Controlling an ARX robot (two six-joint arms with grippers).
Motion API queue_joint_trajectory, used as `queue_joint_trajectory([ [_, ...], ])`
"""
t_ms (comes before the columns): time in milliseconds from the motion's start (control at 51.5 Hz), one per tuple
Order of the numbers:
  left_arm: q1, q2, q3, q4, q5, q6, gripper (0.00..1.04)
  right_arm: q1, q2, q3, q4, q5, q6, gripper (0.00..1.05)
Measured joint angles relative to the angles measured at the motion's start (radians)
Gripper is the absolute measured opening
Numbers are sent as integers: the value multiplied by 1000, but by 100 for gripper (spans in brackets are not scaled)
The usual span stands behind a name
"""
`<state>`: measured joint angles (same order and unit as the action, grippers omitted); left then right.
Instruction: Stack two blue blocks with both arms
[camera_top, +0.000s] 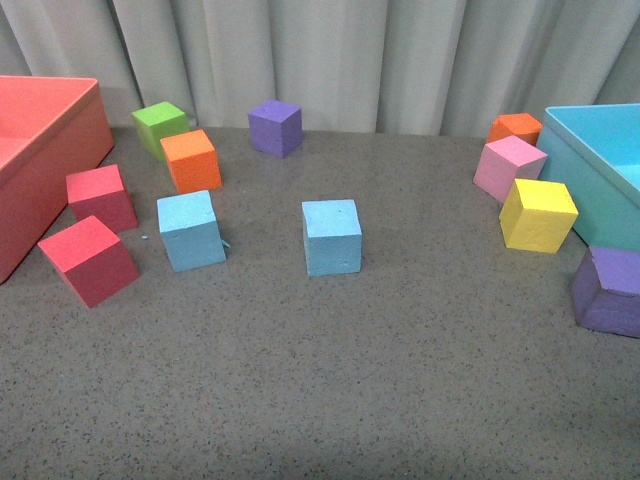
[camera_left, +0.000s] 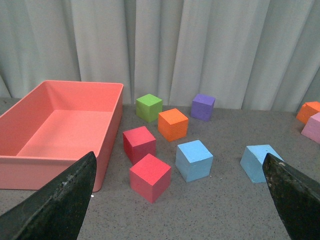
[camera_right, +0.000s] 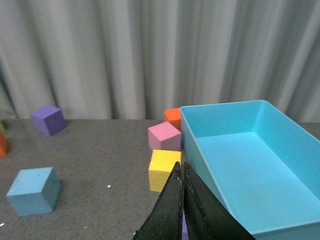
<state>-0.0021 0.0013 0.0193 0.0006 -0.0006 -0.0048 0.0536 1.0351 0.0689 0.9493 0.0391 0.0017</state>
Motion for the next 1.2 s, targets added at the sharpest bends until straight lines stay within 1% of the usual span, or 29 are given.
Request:
queue_joint_trajectory([
  [19,0,0,0,0,0,0,98,-14,-16,-4,-13,-21,0,1],
  [58,0,0,0,0,0,0,98,-29,-42,-10,-32,-31,0,1],
  [136,0,0,0,0,-1,0,98,-49,-107,-26,-82,-31,0,1],
  [563,0,0,0,0,0,0,98,-51,-524,-66,-444,-37,0,1],
  [777,0,0,0,0,0,0,98,-51,-652,-66,-565,-37,0,1],
  [1205,0,0,0,0,0,0,98,-51,-814,-66,-724,-37,0,1],
])
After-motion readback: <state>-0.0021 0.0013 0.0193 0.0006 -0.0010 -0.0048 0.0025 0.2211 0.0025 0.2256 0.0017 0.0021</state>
